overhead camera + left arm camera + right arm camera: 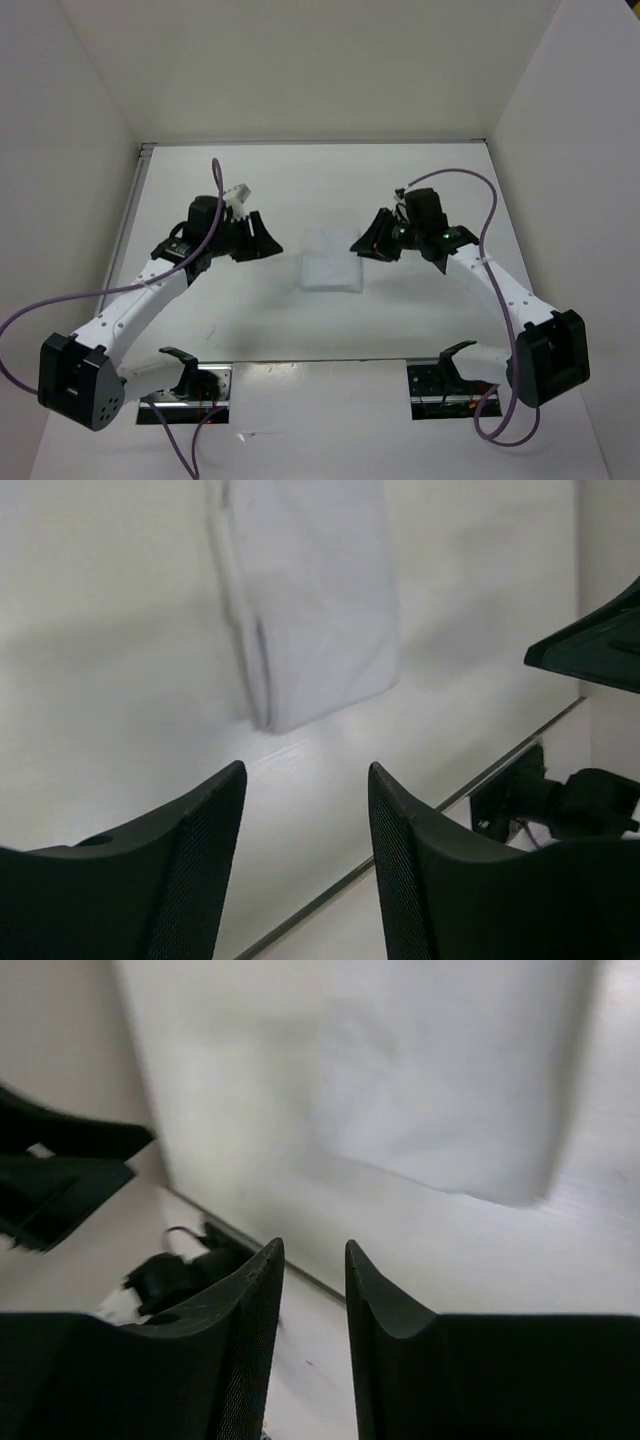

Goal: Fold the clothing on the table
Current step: Fold the skirt

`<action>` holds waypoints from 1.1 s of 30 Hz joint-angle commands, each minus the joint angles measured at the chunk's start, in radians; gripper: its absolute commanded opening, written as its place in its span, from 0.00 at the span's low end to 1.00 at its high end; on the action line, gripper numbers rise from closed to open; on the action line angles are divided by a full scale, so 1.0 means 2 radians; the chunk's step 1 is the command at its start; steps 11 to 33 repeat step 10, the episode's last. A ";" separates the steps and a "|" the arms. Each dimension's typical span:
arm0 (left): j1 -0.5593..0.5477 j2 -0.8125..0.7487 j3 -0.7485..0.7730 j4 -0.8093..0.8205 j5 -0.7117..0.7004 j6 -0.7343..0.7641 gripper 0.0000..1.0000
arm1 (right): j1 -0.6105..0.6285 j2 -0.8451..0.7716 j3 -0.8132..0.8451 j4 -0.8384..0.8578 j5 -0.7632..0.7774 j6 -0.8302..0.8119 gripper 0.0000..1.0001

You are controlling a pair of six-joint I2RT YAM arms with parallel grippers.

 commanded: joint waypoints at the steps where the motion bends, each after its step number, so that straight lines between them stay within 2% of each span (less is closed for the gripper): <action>1: 0.000 -0.012 -0.057 -0.008 -0.010 -0.017 0.60 | 0.006 0.002 -0.054 -0.045 0.072 -0.011 0.37; 4: 0.000 -0.029 -0.090 -0.008 -0.004 -0.021 0.61 | 0.006 -0.009 -0.075 -0.060 0.100 0.006 0.37; 7: 0.000 -0.025 -0.108 0.009 0.012 -0.033 0.59 | 0.006 -0.014 -0.090 -0.046 0.095 0.029 0.37; 8: 0.000 -0.020 -0.108 0.009 0.024 -0.033 0.58 | 0.006 -0.019 -0.098 -0.040 0.095 0.034 0.35; 10: 0.000 -0.005 -0.108 0.009 0.028 -0.033 0.58 | 0.006 -0.026 -0.105 -0.030 0.082 0.043 0.25; 33: 0.000 -0.005 -0.108 0.009 0.028 -0.033 0.58 | 0.006 -0.026 -0.105 -0.030 0.082 0.043 0.25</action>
